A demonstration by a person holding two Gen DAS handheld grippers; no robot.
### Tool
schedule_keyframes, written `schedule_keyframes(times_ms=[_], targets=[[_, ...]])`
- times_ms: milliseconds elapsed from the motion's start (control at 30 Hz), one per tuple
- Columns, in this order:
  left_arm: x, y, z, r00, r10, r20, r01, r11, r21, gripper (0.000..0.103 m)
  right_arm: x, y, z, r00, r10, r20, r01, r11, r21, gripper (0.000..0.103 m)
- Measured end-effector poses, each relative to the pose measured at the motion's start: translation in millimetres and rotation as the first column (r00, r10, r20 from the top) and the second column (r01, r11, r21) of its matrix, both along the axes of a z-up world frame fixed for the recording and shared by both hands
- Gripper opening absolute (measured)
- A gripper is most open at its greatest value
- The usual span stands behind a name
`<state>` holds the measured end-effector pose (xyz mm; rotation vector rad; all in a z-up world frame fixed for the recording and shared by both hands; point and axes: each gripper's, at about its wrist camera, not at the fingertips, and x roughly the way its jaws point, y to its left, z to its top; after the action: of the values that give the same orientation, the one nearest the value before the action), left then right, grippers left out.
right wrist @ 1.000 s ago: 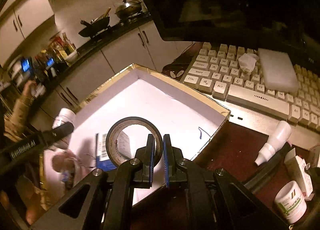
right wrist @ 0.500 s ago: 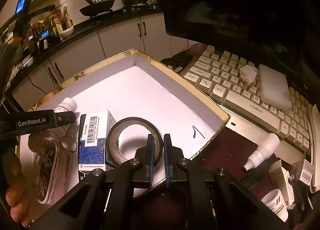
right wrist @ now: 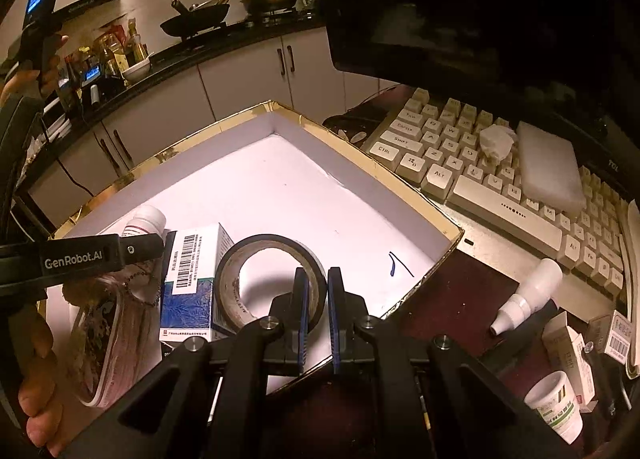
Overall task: Organize objects
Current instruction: 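Set the pill bottle in the tray and open the left tool while the right tool releases the tape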
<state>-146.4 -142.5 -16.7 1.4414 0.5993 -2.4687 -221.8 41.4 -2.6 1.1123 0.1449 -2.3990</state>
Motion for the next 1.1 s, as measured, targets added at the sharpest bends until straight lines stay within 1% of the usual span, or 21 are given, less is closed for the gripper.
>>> schedule_keyframes(times_ms=[100, 167, 200, 233, 267, 300, 333, 533, 800, 1000, 1100], targets=[[3, 3, 6, 0.999, -0.016, -0.035, 0.015, 1.0, -0.004, 0.047, -2, 2, 0, 1.0, 0.001, 0.018, -0.001, 1.0, -0.026, 0.01], [6, 4, 10, 0.998, -0.024, -0.056, 0.023, 1.0, -0.008, 0.053, -4, 6, 0, 0.999, 0.012, 0.05, -0.008, 0.996, -0.089, 0.019], [7, 5, 11, 0.997, -0.024, -0.067, 0.024, 1.0, -0.007, 0.057, -5, 8, 0, 0.998, 0.02, 0.066, -0.011, 0.992, -0.124, 0.028], [9, 4, 12, 0.997, -0.023, -0.078, 0.023, 1.0, -0.006, 0.058, -5, 9, 1, 0.997, 0.024, 0.071, -0.013, 0.989, -0.144, 0.037], [10, 4, 13, 0.996, -0.021, -0.088, 0.021, 1.0, -0.003, 0.058, -4, 9, 3, 0.997, 0.029, 0.066, -0.018, 0.987, -0.16, 0.039], [11, 4, 14, 0.995, -0.018, -0.093, 0.019, 1.0, 0.001, 0.059, -2, 8, 4, 0.998, 0.028, 0.057, -0.018, 0.987, -0.16, 0.045], [12, 3, 15, 0.995, -0.015, -0.098, 0.016, 1.0, 0.005, 0.059, -1, 8, 5, 0.999, 0.022, 0.045, -0.015, 0.988, -0.156, 0.049], [13, 3, 15, 0.995, -0.006, -0.098, 0.007, 1.0, 0.007, 0.059, -2, 10, 6, 0.999, 0.011, 0.033, -0.005, 0.987, -0.16, 0.049], [14, 5, 17, 0.995, -0.009, -0.1, 0.008, 1.0, -0.015, 0.059, -2, 10, 6, 0.999, 0.013, 0.031, -0.008, 0.987, -0.159, 0.049], [18, 7, 21, 0.991, -0.007, -0.13, 0.006, 1.0, -0.011, 0.059, 0, 12, 9, 0.999, 0.022, 0.029, -0.016, 0.982, -0.187, 0.049], [23, 10, 27, 0.987, -0.006, -0.158, 0.006, 1.0, -0.005, 0.059, 1, 14, 15, 0.999, 0.028, 0.018, -0.024, 0.98, -0.198, 0.049]])
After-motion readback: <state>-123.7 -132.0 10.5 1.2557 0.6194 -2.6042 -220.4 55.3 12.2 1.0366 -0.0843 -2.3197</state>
